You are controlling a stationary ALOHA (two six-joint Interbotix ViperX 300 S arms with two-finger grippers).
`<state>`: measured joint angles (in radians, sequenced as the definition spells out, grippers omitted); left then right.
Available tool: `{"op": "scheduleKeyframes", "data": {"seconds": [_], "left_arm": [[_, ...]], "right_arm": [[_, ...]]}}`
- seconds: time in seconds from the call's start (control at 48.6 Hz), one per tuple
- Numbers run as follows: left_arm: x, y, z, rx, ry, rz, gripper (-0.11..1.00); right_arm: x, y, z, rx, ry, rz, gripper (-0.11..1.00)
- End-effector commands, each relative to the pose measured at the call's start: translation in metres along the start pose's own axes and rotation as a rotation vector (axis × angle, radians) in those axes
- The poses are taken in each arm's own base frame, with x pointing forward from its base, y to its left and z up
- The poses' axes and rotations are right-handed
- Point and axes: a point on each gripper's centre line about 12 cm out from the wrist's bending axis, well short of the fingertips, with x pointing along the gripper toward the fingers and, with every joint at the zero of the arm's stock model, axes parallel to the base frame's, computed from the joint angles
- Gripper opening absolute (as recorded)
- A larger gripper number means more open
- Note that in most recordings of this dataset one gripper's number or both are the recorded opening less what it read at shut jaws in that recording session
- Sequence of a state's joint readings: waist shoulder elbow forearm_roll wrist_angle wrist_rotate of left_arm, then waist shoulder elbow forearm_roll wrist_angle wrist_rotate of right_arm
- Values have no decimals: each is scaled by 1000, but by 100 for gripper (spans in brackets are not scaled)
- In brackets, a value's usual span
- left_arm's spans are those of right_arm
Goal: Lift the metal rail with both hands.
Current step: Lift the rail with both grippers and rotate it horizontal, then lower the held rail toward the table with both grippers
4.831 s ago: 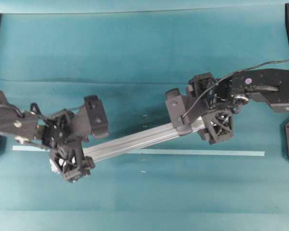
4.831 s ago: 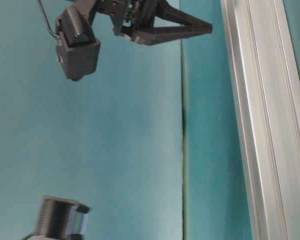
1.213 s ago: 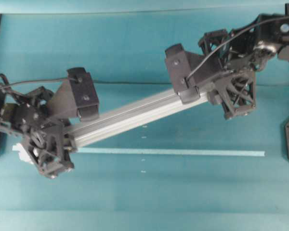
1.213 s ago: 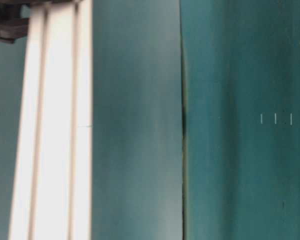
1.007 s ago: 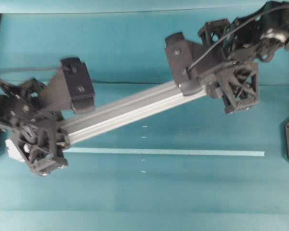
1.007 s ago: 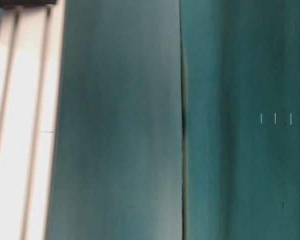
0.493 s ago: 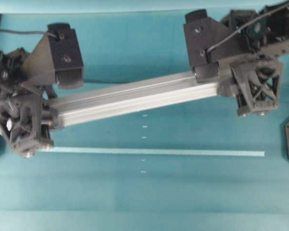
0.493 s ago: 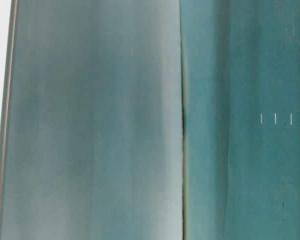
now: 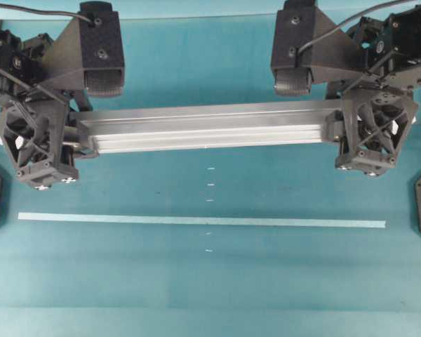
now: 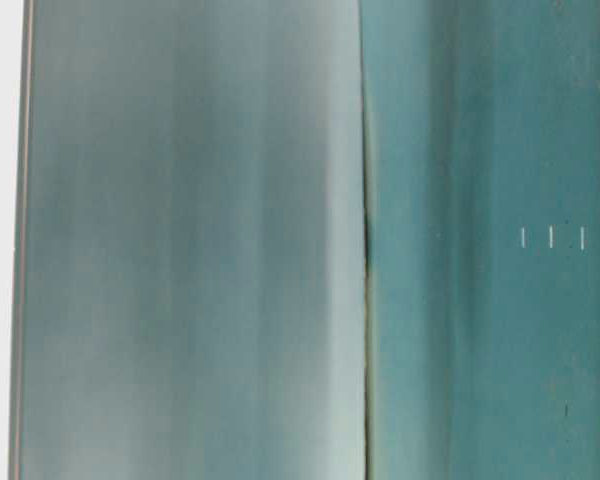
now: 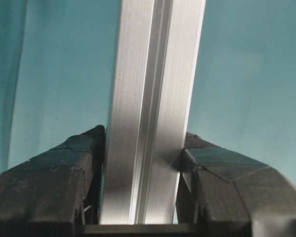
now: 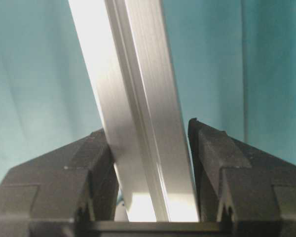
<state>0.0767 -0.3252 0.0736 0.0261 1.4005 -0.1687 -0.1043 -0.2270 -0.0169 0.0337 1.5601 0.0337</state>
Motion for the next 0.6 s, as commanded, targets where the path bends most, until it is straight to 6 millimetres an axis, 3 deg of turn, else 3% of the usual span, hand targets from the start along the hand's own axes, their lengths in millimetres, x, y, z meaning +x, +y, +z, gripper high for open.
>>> {"op": "scheduleKeyframes", "data": {"seconds": [0.0, 0.576], "left_arm": [[-14, 14, 0, -56, -44, 17, 33], [-1, 16, -3, -29, -36, 21, 33]], "right_arm": [[-17, 7, 1, 25, -52, 15, 44], [-6, 7, 4, 81, -35, 13, 44]]}}
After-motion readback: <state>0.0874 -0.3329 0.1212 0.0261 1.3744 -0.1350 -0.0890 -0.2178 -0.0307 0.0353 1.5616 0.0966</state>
